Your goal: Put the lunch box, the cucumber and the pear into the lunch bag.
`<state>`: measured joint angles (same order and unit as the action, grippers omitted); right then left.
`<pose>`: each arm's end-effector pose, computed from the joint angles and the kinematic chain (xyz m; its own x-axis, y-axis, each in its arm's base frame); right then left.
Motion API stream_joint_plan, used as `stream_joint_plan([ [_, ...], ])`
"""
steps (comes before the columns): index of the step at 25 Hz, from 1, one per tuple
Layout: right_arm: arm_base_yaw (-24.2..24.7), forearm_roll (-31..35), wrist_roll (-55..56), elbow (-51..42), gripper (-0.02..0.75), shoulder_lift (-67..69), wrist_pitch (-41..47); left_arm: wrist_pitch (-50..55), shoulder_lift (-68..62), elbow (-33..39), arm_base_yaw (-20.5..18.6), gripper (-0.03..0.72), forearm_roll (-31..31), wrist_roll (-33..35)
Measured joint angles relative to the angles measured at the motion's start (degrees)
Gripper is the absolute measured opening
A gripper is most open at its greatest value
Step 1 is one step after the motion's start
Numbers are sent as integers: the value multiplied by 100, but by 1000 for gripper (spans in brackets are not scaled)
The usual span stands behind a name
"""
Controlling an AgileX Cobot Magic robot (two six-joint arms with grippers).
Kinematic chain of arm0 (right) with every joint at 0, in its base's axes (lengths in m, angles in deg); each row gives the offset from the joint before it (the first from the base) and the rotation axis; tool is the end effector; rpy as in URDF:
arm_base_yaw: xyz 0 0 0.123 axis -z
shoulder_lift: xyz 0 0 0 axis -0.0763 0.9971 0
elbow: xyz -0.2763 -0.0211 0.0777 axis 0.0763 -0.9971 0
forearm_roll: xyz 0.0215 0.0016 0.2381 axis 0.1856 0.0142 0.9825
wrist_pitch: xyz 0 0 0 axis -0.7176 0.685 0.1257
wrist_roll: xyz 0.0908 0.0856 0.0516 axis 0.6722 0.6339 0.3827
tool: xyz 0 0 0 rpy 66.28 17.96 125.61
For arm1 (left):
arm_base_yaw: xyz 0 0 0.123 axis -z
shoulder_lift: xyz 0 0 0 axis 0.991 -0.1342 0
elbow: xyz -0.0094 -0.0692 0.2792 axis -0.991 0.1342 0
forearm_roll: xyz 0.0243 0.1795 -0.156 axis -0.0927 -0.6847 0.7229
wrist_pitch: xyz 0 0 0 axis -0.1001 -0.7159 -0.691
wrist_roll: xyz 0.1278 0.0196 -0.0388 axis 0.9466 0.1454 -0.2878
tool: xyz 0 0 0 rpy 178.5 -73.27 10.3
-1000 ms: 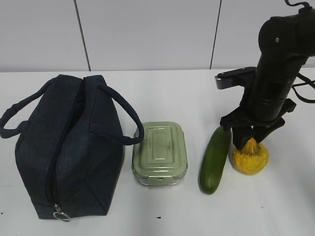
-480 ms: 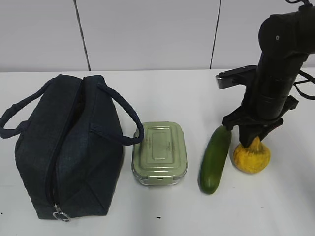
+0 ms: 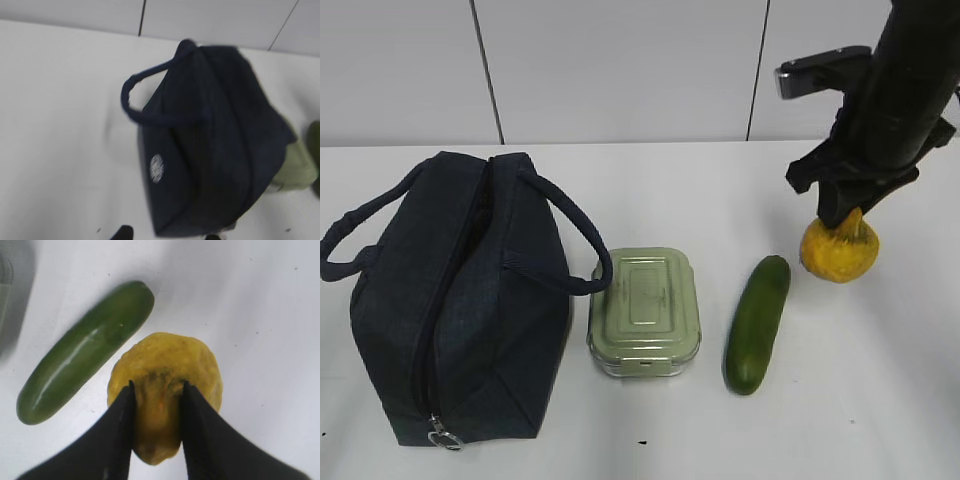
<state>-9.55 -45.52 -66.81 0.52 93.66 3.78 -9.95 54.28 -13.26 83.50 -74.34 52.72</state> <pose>0.3530 0.0809 0.2286 -0.9192 -0.3267 -0.2199 -0.3197 0.9451 -0.0679 0.0536 -0.0313 0.2625 -0.5754 -0.0310 -0.8173 0.1792 0.9702 -0.1630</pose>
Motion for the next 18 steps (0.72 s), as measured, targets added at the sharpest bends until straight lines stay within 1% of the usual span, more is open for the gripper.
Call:
stream_joint_plan([
  [3, 0, 93, 0, 267, 228, -134, 104, -751, -469, -11, 0, 321, 843, 514],
  [7, 0, 554, -185, 642, 228, -197, 185, -1158, -1618, -11, 0, 376, 1694, 1116],
  [8, 0, 756, -267, 752, 228, -207, 183, -1236, -1969, -11, 0, 384, 1920, 1313],
  [11, -13, 1181, -480, 960, 228, -205, 208, -1433, -2949, -11, 0, 394, 2639, 2063],
  [14, -133, 1562, -718, 1166, 228, -205, 208, -1572, -3805, -33, 0, 394, 3333, 2843],
  [16, -290, 1722, -807, 1252, 228, -205, 196, -1593, -4267, -120, 0, 394, 3594, 3199],
  [18, -476, 1873, -863, 1267, 228, -205, 116, -1612, -4681, -222, 0, 394, 3704, 3371],
])
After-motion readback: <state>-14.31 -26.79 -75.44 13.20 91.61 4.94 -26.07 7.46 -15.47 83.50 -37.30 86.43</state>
